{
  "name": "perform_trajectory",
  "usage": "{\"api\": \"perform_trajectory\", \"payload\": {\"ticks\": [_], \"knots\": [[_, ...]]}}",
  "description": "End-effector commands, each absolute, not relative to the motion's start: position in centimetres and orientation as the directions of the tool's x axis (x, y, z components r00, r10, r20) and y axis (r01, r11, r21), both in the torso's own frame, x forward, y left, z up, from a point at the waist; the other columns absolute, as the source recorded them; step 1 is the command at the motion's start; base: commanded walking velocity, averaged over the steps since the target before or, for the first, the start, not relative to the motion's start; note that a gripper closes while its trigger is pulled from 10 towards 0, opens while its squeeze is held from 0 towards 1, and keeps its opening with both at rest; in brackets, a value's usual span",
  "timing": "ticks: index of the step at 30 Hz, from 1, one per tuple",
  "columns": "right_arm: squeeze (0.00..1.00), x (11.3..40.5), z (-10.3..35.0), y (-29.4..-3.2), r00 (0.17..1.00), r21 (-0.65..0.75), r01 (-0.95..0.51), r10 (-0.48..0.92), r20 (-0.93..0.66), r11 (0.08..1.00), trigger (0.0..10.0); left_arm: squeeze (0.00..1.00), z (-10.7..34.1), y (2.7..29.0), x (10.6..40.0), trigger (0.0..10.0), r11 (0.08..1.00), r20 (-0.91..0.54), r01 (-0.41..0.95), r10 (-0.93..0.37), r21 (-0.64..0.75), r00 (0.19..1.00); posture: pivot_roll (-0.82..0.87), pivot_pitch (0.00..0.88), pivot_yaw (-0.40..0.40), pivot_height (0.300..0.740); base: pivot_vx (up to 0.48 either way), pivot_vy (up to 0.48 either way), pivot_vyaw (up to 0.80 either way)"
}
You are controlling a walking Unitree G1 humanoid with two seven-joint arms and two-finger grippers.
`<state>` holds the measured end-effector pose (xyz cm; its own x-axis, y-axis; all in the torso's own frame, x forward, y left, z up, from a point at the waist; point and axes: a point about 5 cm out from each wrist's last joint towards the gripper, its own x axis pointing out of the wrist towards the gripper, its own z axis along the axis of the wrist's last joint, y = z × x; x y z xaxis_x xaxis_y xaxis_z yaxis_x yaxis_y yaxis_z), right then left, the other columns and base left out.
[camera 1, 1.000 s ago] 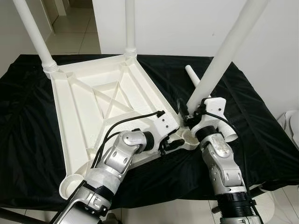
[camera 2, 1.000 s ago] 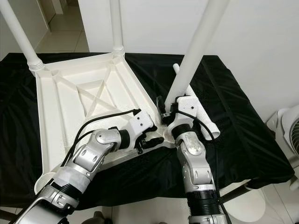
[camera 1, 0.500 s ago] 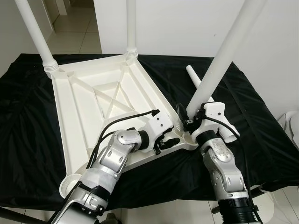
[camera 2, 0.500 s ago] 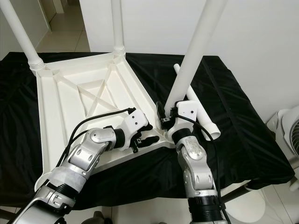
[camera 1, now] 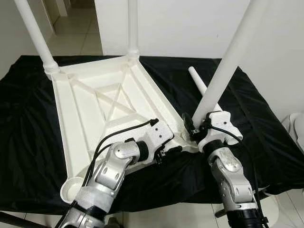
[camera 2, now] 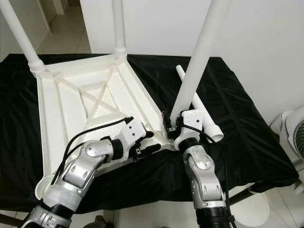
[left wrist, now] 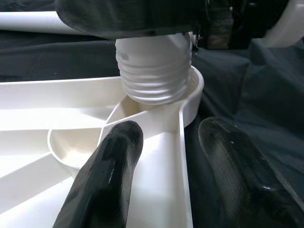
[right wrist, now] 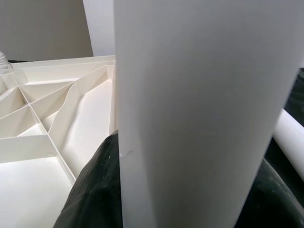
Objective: Building children table
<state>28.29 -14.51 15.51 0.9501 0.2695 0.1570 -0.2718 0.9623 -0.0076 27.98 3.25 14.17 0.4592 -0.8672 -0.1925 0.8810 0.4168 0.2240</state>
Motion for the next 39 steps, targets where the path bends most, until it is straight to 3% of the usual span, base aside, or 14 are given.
{"api": "perform_trajectory", "payload": {"ticks": [1,22,33,39], "knots": [[0.00,28.2,15.1,-14.6,0.953,-0.020,-0.271,0.271,0.135,0.962,10.0,0.00,14.4,3.7,28.4,10.0,0.519,-0.166,0.815,-0.807,0.260,0.567,0.05,0.036,-0.012,0.740,0.000,0.000,0.00],[0.00,29.5,14.4,-15.3,0.956,-0.046,-0.277,0.280,0.086,0.960,10.0,0.00,14.5,4.7,26.3,10.0,0.547,-0.146,0.812,-0.803,0.201,0.577,0.07,0.021,-0.024,0.740,0.000,0.000,0.00],[0.00,28.4,14.1,-15.8,0.929,-0.132,-0.352,0.363,0.075,0.927,10.0,0.00,14.5,5.2,25.8,10.0,0.566,-0.148,0.804,-0.793,0.179,0.591,0.06,0.006,-0.030,0.740,0.000,0.000,0.00],[0.00,27.8,13.6,-16.7,0.916,-0.248,-0.368,0.395,0.065,0.896,10.0,0.00,14.7,5.3,25.9,10.0,0.568,-0.147,0.803,-0.792,0.180,0.593,0.06,0.000,-0.024,0.740,0.000,0.000,0.00]]}}
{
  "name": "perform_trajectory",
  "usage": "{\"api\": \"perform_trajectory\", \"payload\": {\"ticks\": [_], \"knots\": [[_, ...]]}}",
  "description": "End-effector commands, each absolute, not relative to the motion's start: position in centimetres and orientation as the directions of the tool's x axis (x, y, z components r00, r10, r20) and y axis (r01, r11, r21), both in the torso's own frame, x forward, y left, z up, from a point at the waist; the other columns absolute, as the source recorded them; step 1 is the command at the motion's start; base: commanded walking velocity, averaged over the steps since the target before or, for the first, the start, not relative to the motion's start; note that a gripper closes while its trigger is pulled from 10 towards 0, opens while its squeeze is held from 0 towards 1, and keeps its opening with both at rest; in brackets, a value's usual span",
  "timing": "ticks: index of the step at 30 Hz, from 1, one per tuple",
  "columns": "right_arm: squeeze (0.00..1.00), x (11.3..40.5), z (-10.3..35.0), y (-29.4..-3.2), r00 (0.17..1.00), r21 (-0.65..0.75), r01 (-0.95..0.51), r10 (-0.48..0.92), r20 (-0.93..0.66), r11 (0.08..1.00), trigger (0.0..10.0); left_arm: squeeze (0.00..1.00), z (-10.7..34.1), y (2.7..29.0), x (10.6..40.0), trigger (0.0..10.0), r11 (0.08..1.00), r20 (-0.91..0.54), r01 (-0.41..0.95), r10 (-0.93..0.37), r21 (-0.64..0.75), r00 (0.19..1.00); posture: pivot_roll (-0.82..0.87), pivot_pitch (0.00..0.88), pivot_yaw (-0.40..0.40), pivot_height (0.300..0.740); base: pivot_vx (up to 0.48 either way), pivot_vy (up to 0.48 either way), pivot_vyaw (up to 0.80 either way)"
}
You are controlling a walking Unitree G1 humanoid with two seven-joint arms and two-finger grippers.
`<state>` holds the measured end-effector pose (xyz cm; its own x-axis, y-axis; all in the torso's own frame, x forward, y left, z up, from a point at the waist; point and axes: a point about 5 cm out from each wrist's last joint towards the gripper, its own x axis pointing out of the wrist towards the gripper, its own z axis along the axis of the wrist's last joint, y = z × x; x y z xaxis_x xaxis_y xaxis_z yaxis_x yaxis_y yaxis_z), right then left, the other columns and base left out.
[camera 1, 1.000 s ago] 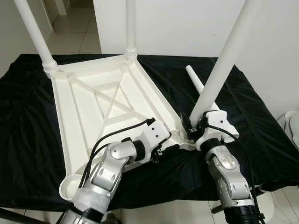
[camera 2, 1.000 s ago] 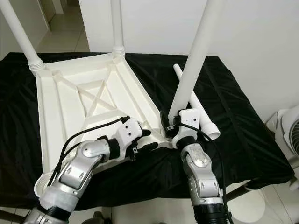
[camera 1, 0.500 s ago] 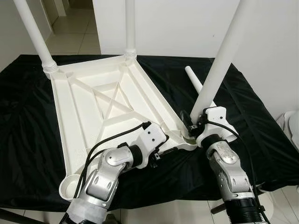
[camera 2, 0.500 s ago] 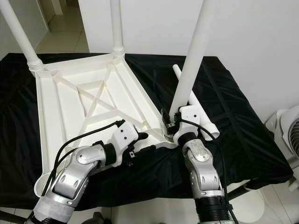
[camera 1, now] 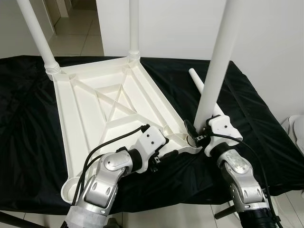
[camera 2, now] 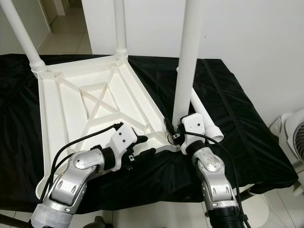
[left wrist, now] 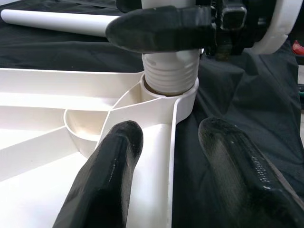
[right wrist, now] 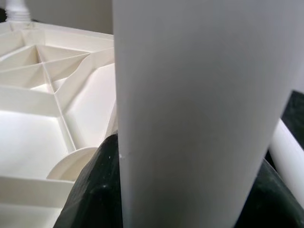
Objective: Building children table
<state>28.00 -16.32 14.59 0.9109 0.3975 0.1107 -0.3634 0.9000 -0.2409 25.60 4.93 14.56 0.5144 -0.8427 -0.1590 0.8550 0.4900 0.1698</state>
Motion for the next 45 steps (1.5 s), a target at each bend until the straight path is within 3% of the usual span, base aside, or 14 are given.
{"api": "perform_trajectory", "payload": {"ticks": [1,33,45], "knots": [[0.00,27.7,13.5,-16.8,0.915,-0.256,-0.371,0.399,0.064,0.893,10.0,0.00,14.7,5.3,25.9,10.0,0.568,-0.147,0.803,-0.792,0.180,0.593,0.06,0.000,-0.022,0.740,0.000,0.000,0.00],[0.00,27.1,14.0,-15.8,0.830,-0.324,-0.462,0.531,0.170,0.825,10.0,0.00,14.9,5.6,25.3,10.0,0.567,-0.164,0.806,-0.790,0.168,0.590,0.08,0.006,-0.011,0.740,0.000,0.000,0.00],[0.00,26.9,13.5,-16.1,0.836,-0.300,-0.465,0.524,0.159,0.833,10.0,0.00,14.8,5.7,25.1,10.0,0.571,-0.170,0.805,-0.787,0.162,0.593,0.07,0.015,-0.012,0.740,0.000,0.000,0.00]]}}
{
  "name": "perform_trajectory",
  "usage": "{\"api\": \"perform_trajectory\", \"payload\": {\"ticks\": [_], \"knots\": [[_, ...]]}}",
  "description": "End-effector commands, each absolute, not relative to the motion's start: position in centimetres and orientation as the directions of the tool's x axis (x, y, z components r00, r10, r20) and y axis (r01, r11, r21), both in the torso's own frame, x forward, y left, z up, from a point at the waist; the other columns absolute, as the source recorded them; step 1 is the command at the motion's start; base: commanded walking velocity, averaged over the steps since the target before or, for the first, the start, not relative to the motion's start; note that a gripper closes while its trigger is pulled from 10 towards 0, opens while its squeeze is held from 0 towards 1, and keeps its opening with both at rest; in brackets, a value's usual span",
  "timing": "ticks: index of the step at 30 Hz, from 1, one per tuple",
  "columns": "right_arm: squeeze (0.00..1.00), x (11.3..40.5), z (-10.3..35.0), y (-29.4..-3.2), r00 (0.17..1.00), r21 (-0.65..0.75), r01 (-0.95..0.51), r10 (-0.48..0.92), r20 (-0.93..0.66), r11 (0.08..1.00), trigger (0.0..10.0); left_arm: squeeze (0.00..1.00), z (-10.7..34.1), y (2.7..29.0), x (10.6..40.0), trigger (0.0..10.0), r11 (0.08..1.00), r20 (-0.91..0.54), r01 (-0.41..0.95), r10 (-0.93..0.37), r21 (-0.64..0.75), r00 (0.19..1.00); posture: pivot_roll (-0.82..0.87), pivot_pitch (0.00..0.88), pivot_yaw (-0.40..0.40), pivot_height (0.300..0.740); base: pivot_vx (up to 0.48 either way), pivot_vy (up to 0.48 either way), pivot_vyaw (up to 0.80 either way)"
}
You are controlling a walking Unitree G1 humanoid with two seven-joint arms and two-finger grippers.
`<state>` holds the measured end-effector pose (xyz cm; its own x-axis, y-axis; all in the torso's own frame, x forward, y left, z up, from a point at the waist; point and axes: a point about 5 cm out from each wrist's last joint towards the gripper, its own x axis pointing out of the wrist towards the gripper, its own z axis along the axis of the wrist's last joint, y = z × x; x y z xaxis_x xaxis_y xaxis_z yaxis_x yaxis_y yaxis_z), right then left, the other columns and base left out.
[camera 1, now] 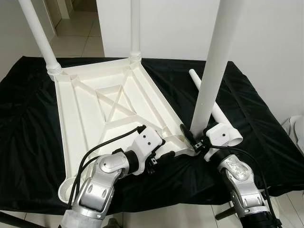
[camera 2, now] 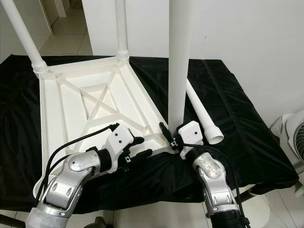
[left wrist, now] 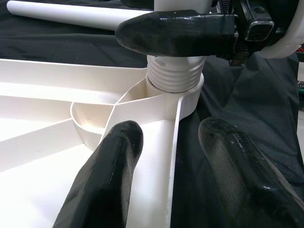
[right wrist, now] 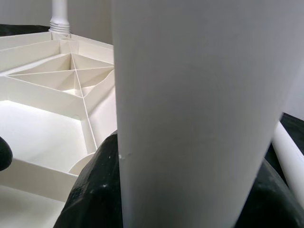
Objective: Building children table
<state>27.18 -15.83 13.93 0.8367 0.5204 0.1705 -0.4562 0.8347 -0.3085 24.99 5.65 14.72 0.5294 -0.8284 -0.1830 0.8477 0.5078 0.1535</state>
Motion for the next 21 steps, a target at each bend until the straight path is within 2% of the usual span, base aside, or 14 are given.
{"api": "perform_trajectory", "payload": {"ticks": [1,15,21], "knots": [[0.00,26.91,13.44,-16.15,0.839,-0.297,-0.463,0.521,0.158,0.835,10.0,0.00,14.84,5.69,25.08,10.0,0.571,-0.170,0.805,-0.787,0.161,0.593,0.07,0.016,-0.011,0.740,0.000,0.000,0.00],[0.00,26.74,13.11,-16.76,0.864,-0.253,-0.432,0.478,0.159,0.865,10.0,0.00,14.99,5.76,24.81,10.0,0.568,-0.173,0.808,-0.790,0.157,0.589,0.07,0.036,-0.001,0.740,0.000,0.000,0.00],[0.00,26.70,13.25,-16.84,0.864,-0.280,-0.419,0.474,0.171,0.864,10.0,0.00,15.02,5.75,24.79,10.0,0.567,-0.176,0.809,-0.790,0.154,0.587,0.07,0.044,0.000,0.740,0.000,0.000,0.00]]}}
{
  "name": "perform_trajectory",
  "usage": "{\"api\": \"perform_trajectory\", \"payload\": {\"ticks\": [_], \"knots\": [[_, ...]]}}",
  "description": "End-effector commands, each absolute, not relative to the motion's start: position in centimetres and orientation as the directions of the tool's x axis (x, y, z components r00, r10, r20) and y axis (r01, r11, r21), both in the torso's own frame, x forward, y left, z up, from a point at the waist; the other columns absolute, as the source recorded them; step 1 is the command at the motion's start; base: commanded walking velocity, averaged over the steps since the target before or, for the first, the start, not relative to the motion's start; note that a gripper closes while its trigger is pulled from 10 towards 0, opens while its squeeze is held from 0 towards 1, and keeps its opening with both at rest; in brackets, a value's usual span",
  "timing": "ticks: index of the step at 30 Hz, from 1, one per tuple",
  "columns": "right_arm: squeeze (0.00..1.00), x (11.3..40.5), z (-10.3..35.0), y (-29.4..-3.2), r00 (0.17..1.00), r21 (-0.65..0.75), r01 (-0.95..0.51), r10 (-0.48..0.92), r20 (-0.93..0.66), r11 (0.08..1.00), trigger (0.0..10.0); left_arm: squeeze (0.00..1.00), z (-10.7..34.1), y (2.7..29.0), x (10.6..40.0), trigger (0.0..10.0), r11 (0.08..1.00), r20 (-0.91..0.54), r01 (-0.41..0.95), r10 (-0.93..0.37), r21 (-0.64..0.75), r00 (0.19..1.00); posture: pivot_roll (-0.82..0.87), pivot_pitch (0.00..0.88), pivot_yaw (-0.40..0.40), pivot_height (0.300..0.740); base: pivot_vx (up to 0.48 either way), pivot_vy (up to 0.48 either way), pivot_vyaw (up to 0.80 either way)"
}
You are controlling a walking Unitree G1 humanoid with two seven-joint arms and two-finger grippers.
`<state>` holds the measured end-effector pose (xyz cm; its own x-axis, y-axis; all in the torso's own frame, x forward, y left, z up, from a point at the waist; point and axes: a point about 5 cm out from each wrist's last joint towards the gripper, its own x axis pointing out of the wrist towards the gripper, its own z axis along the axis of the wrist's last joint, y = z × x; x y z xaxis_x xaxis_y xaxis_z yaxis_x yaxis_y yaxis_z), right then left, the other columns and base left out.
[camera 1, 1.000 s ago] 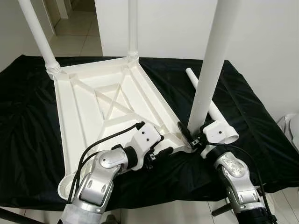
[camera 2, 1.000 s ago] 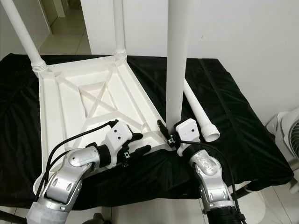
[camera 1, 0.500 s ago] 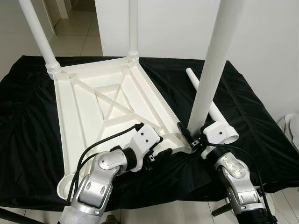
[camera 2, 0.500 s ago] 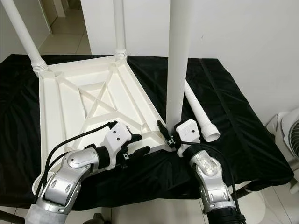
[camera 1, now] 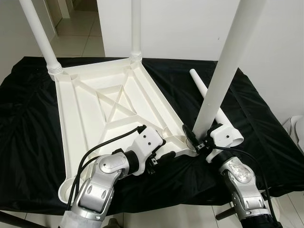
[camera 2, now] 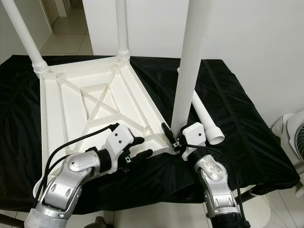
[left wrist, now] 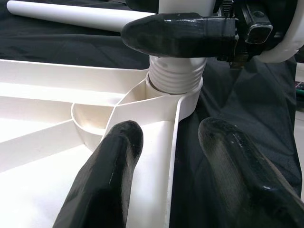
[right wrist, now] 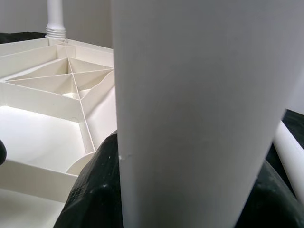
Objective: Building children table
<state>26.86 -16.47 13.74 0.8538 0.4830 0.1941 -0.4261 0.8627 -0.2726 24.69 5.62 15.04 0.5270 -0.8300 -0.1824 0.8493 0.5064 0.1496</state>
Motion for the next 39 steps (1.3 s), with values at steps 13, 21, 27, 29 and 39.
{"api": "perform_trajectory", "payload": {"ticks": [13,21,27,29,39], "knots": [[0.00,26.7,12.5,-16.8,0.886,-0.183,-0.415,0.442,0.144,0.891,10.0,0.00,15.2,6.0,24.7,10.0,0.564,-0.182,0.812,-0.791,0.152,0.584,0.07,0.060,0.021,0.740,0.000,0.000,0.00],[0.00,26.6,11.9,-16.6,0.902,-0.120,-0.400,0.413,0.124,0.909,10.0,0.00,15.3,6.0,24.8,10.0,0.560,-0.185,0.814,-0.793,0.156,0.581,0.07,0.065,0.030,0.740,0.000,0.000,0.00],[0.00,26.4,11.6,-16.5,0.902,-0.108,-0.404,0.415,0.120,0.909,10.0,0.00,15.5,6.0,24.8,10.0,0.559,-0.185,0.815,-0.794,0.154,0.580,0.07,0.071,0.032,0.740,0.000,0.000,0.00],[0.00,26.3,11.7,-16.5,0.901,-0.103,-0.405,0.416,0.126,0.909,10.0,0.00,15.5,6.0,24.8,10.0,0.560,-0.184,0.814,-0.793,0.154,0.580,0.08,0.071,0.032,0.740,0.000,0.000,0.00],[0.00,26.0,11.1,-17.0,0.923,-0.039,-0.351,0.352,0.155,0.936,10.0,0.00,15.6,6.0,24.8,10.0,0.564,-0.182,0.812,-0.791,0.151,0.584,0.09,0.072,0.032,0.740,0.000,0.000,0.00]]}}
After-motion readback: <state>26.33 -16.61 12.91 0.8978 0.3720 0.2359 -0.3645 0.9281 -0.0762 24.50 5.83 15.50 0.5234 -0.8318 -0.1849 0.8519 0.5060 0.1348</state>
